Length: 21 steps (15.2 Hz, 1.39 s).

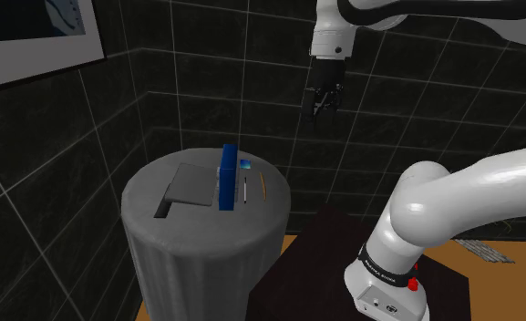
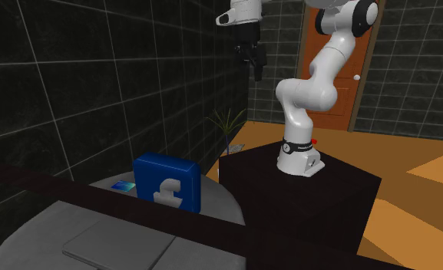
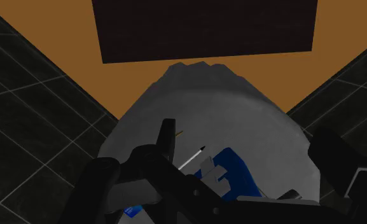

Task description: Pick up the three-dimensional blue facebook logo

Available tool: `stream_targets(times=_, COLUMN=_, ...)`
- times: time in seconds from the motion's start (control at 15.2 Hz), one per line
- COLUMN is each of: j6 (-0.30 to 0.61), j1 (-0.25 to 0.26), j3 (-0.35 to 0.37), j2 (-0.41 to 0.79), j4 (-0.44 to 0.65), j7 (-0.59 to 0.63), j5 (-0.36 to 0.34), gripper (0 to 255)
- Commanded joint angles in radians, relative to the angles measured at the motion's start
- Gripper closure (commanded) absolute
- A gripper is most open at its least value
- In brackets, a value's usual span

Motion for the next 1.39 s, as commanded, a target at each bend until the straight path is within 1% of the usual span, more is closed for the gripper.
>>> stream_targets(times=0.0, j6=0.0, j1=0.0, j3=0.0, j2=0.0, j4=0.0, j7=0.0, j5=0.0, gripper=0)
stream_targets(times=0.33, j6=0.177, j1=-0.023, j3=0.051, j2=0.14, j4=-0.011, j7=0.128, j5=0.031, gripper=0)
stream_targets(times=0.66, j6=0.34, j1=-0.049, j3=0.094, j2=0.306, j4=0.016, j7=0.253, j5=0.043, gripper=0)
stream_targets(times=0.99, j6=0.479, j1=-0.078, j3=0.126, j2=0.487, j4=0.08, j7=0.379, j5=0.032, gripper=0)
stream_targets(times=1.32, j6=0.588, j1=-0.103, j3=0.143, j2=0.672, j4=0.176, j7=0.508, j5=0.0, gripper=0)
